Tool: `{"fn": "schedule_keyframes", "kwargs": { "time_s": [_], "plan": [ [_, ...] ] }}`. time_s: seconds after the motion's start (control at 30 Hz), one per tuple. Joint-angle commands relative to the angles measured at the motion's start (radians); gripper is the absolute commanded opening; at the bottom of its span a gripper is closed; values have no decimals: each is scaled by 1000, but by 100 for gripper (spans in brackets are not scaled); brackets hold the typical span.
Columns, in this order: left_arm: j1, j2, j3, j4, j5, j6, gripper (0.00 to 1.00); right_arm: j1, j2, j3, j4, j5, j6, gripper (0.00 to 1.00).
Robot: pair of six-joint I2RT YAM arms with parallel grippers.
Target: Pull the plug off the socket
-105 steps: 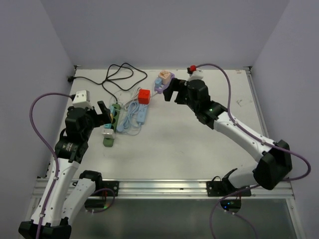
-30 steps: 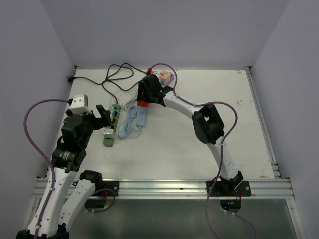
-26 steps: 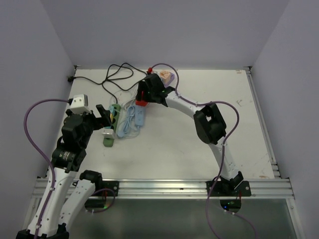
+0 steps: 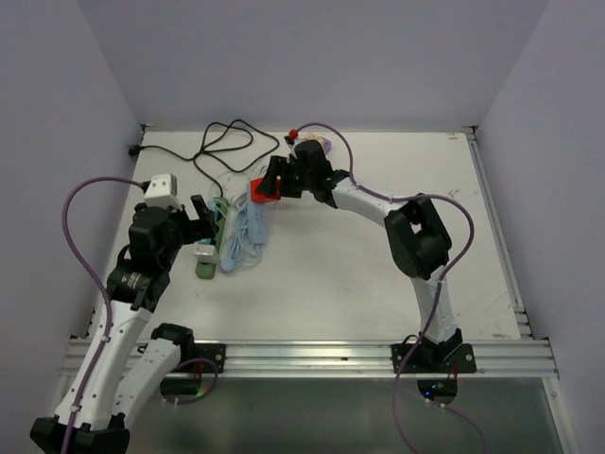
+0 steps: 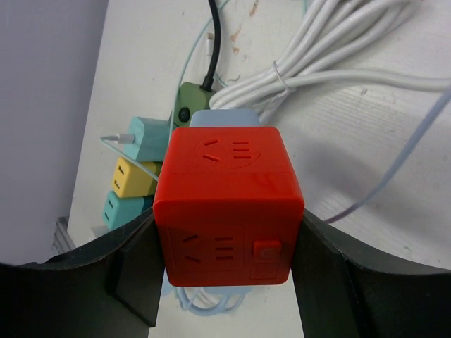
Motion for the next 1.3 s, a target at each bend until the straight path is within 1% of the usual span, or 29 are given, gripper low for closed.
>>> {"fn": "schedule_keyframes", "kwargs": {
  "time_s": [0.0, 0.03, 0.1, 0.17, 0.2, 0.23, 0.3, 0.37, 0.4, 0.43, 0.53, 0.57, 0.67, 0.7, 0.77, 0.97, 1.1, 1.27],
  "plan": [
    [-4, 42, 2, 27, 40, -13, 99, -19, -120, 19, 66, -78, 74, 25],
    [-3, 44, 3, 24, 36, -10, 100, -7, -121, 52, -13, -38, -30, 25],
    [-3, 38, -5, 25, 31, -7, 100, 2, -129, 112, -151, 61, -88, 25],
    [-3, 31, -8, 28, 28, -7, 99, 12, -139, 141, -213, 123, -144, 24],
    [-4, 28, -9, 28, 25, -8, 99, 16, -141, 148, -260, 183, -166, 24],
    [-3, 30, -8, 28, 29, -8, 100, 25, -141, 147, -267, 180, -192, 24],
    [-3, 33, -8, 38, 45, -14, 100, 24, -137, 118, -226, 110, -183, 25],
    [-4, 37, -9, 48, 82, -40, 99, 15, -133, 92, -187, 30, -128, 25],
    [-4, 45, -18, 67, 100, -65, 99, 13, -132, 81, -137, 1, -105, 25],
    [-4, 47, -34, 94, 171, -97, 99, 4, -133, 69, -99, -66, -56, 25],
    [-6, 70, -119, 237, 288, -140, 95, -2, -146, 41, -14, -122, 1, 25],
    [-6, 82, -148, 269, 299, -143, 94, -2, -146, 46, -8, -148, 7, 25],
    [-10, 155, -173, 385, 316, -143, 85, -10, -153, 43, 11, -202, 39, 25],
    [-15, 198, -178, 407, 318, -143, 81, -16, -156, 38, 34, -217, 51, 25],
    [-35, 238, -184, 471, 300, -140, 78, -22, -161, 21, 69, -251, 84, 25],
    [-95, 386, -173, 620, 266, -106, 77, -28, -167, -5, 78, -279, 81, 25],
    [-101, 499, -137, 637, 238, -86, 58, -33, -178, -20, 98, -312, 79, 25],
    [-103, 594, -104, 657, 189, -66, 58, -34, -199, -49, 121, -361, 82, 25]
  ]
}}
